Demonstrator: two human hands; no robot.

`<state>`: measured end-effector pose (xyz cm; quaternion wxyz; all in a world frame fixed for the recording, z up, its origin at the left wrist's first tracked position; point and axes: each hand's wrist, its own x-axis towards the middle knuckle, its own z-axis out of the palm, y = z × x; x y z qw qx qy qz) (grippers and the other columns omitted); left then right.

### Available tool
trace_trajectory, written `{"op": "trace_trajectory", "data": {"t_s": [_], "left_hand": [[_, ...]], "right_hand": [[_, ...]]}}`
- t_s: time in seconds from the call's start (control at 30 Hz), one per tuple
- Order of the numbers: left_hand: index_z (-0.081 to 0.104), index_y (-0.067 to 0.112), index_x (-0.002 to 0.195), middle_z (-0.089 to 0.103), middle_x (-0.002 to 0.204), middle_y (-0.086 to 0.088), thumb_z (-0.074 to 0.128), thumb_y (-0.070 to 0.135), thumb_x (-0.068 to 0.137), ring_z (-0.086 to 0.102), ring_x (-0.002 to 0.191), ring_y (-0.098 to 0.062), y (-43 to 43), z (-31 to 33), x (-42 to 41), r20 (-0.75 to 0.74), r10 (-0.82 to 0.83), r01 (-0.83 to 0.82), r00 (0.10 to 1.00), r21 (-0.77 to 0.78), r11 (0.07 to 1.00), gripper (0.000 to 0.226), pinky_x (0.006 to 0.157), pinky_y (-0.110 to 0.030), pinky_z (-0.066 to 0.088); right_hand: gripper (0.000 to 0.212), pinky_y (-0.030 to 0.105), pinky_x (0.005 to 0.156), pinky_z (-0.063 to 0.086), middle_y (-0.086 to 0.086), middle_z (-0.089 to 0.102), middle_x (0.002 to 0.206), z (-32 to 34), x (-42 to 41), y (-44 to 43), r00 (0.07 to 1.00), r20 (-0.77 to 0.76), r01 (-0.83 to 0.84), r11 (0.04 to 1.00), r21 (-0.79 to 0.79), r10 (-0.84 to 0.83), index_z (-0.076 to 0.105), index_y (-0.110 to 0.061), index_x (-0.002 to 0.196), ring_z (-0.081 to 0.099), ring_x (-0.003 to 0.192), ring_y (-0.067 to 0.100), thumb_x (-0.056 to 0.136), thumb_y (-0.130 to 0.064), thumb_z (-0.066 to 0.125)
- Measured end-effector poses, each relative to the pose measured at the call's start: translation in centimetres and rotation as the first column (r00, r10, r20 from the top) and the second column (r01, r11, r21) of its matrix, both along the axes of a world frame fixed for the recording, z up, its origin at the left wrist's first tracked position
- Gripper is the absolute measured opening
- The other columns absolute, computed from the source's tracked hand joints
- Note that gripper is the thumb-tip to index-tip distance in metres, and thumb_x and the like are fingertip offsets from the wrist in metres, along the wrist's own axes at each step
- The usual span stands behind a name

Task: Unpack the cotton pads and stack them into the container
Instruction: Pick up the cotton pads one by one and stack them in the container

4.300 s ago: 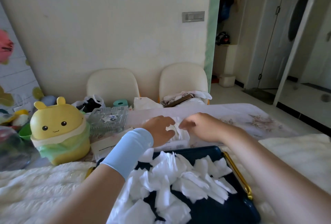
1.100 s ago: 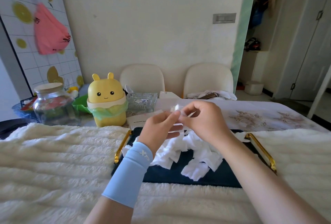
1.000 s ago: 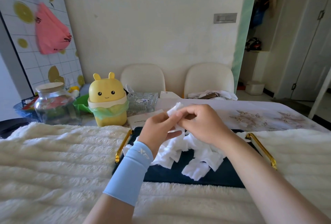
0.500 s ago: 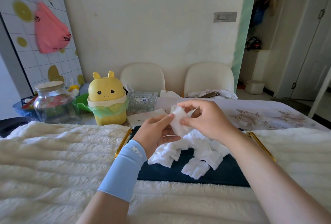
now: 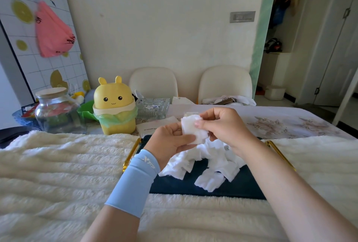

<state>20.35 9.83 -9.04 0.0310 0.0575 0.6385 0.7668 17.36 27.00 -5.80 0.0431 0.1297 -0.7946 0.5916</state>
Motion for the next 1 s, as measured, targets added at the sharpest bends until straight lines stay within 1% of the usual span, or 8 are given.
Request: {"op": "trace_trajectory", "data": {"t_s": [0.17, 0.3, 0.37, 0.43, 0.53, 0.63, 0.8, 1.0], "left_hand": [[0.068, 0.004, 0.112, 0.074, 0.109, -0.016, 0.065, -0.012, 0.085, 0.071, 0.102, -0.030, -0.7, -0.2, -0.1, 0.004, 0.003, -0.003, 1.000, -0.029, 1.000, 0.032, 0.089, -0.037, 0.059], [0.067, 0.000, 0.110, 0.076, 0.101, -0.014, 0.062, -0.017, 0.084, 0.073, 0.093, -0.028, -1.1, -0.4, -0.4, 0.050, 0.098, -0.099, 0.994, 0.017, 0.995, 0.031, 0.081, -0.033, 0.061], [0.067, 0.001, 0.105, 0.077, 0.095, -0.011, 0.060, -0.018, 0.085, 0.074, 0.086, -0.023, -1.3, -0.3, -0.5, 0.066, 0.139, -0.142, 0.988, 0.040, 0.989, 0.028, 0.077, -0.030, 0.061], [0.067, 0.002, 0.104, 0.077, 0.094, -0.010, 0.058, -0.015, 0.088, 0.074, 0.085, -0.022, -1.4, -0.2, -0.6, 0.075, 0.155, -0.160, 0.985, 0.058, 0.985, 0.025, 0.074, -0.028, 0.061], [0.068, 0.000, 0.100, 0.076, 0.092, -0.012, 0.058, -0.005, 0.093, 0.075, 0.084, -0.024, -1.2, 0.0, -0.6, 0.116, 0.160, -0.172, 0.980, 0.104, 0.980, 0.013, 0.070, -0.029, 0.062], [0.068, 0.001, 0.094, 0.076, 0.091, -0.012, 0.061, 0.003, 0.094, 0.075, 0.085, -0.024, -1.1, 0.0, -0.6, 0.112, 0.190, -0.200, 0.975, 0.084, 0.976, 0.007, 0.070, -0.030, 0.062], [0.071, 0.004, 0.098, 0.072, 0.103, -0.016, 0.064, 0.005, 0.093, 0.073, 0.092, -0.029, -1.6, -0.1, -1.0, 0.080, 0.378, -0.378, 0.922, -0.020, 0.926, 0.009, 0.074, -0.032, 0.062], [0.069, 0.007, 0.104, 0.070, 0.110, -0.016, 0.063, 0.010, 0.094, 0.070, 0.099, -0.029, -1.2, -0.1, -0.9, 0.043, 0.395, -0.390, 0.918, -0.088, 0.917, 0.011, 0.074, -0.032, 0.061]], "right_hand": [[0.020, 0.028, 0.060, 0.047, -0.004, 0.075, 0.091, -0.3, -0.6, 0.6, 0.988, 0.155, -0.035, 0.999, 0.041, 0.028, 0.068, -0.022, 0.105, 0.069, 0.064, 0.008, 0.087, -0.025, 0.077], [0.009, 0.029, 0.066, 0.049, -0.007, 0.070, 0.088, -0.2, -0.9, 1.4, 0.995, -0.087, 0.069, 0.970, 0.233, -0.050, 0.068, -0.030, 0.091, 0.065, 0.064, 0.006, 0.091, -0.021, 0.068], [0.005, 0.031, 0.076, 0.054, -0.017, 0.069, 0.088, 0.3, -0.7, 2.1, 0.992, -0.127, 0.053, 0.863, 0.503, 0.014, 0.071, -0.034, 0.086, 0.064, 0.077, 0.003, 0.082, -0.036, 0.073], [0.040, 0.032, 0.083, 0.055, -0.020, 0.065, 0.102, 0.5, -0.1, 2.4, 0.997, 0.044, -0.077, 0.622, 0.780, 0.069, 0.069, -0.039, 0.101, 0.063, 0.092, 0.007, 0.067, -0.055, 0.080], [0.057, 0.029, 0.083, 0.052, -0.012, 0.062, 0.127, -0.2, -0.1, 2.1, 0.990, 0.116, -0.140, 0.409, 0.902, 0.084, 0.066, -0.036, 0.124, 0.061, 0.099, 0.013, 0.072, -0.053, 0.081], [0.031, 0.027, 0.082, 0.046, -0.009, 0.065, 0.130, -0.3, -0.6, 2.3, 0.991, 0.064, -0.122, 0.613, 0.781, 0.116, 0.073, -0.028, 0.118, 0.063, 0.100, 0.011, 0.089, -0.040, 0.073], [0.012, 0.034, 0.085, 0.054, -0.009, 0.076, 0.084, 0.2, -1.4, 3.4, 0.990, 0.002, -0.128, 0.891, 0.435, 0.141, 0.077, -0.027, 0.083, 0.071, 0.083, 0.011, 0.092, -0.031, 0.071], [0.012, 0.030, 0.070, 0.057, 0.016, 0.068, 0.090, 0.2, -1.1, 2.6, 0.940, 0.125, -0.320, 0.947, -0.008, 0.319, 0.073, -0.010, 0.104, 0.072, 0.079, 0.025, 0.098, -0.011, 0.063]]}}
